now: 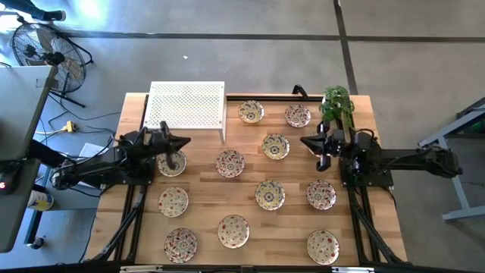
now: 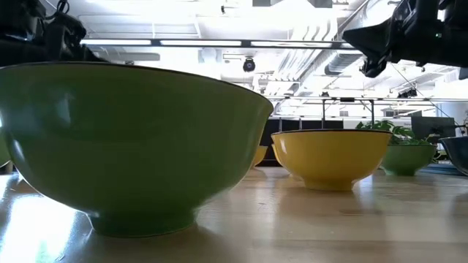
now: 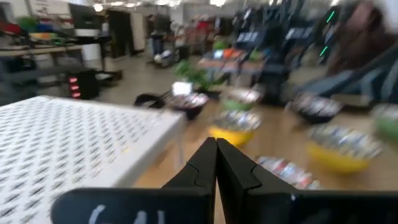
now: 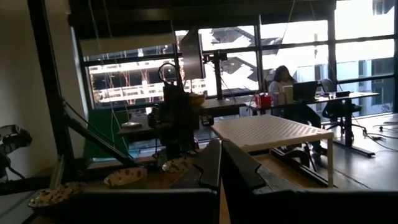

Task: Pick & Place Mini bowls
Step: Put the yellow patterned bowl on the shelf

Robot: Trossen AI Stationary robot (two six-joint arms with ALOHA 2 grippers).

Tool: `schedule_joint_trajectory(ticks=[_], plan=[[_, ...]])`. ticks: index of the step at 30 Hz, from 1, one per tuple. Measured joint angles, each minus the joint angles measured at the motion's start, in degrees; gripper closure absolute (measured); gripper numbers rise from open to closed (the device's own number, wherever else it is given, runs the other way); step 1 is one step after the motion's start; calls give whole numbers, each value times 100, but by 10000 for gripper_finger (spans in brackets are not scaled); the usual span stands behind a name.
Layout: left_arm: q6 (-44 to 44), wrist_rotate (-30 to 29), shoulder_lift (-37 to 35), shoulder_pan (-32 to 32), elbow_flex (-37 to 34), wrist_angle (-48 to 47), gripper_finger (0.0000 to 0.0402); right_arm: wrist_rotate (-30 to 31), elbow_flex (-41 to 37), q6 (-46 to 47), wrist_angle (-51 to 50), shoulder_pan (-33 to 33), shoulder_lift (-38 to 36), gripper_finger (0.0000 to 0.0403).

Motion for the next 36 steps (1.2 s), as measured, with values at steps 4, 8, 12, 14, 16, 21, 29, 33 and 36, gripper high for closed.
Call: schedule_joint_trajectory(ticks=[4, 8, 12, 14, 16, 21, 29, 33, 36], plan=[[-932, 487, -2, 0, -2, 232, 400, -50, 0, 3, 316, 130, 245, 402], [-1951, 863, -2, 0, -1, 229, 400, 46, 2, -146, 542, 407, 493, 402], [-2490, 993, -2, 1, 0, 308, 400, 294, 4, -290, 787, 663, 656, 402], [-2488, 1266, 0, -2, -2, 484, 400, 377, 4, -353, 783, 784, 722, 402], [-2484, 1408, 1, -4, 15, 630, 400, 496, 4, -468, 799, 880, 783, 402], [-2183, 1422, 403, -2, 315, 577, 400, 705, 4, -589, 984, 975, 806, 402], [-1705, 1270, 1664, -2, 1347, -332, 401, 658, 4, -1054, 1286, 975, 804, 402], [-1712, 1286, 2273, -2, 2031, -1324, 401, 656, 4, -1154, 1286, 975, 804, 402], [-1701, 1271, 2690, -2, 2529, -2307, 401, 657, 4, -1264, 1291, 975, 804, 402]])
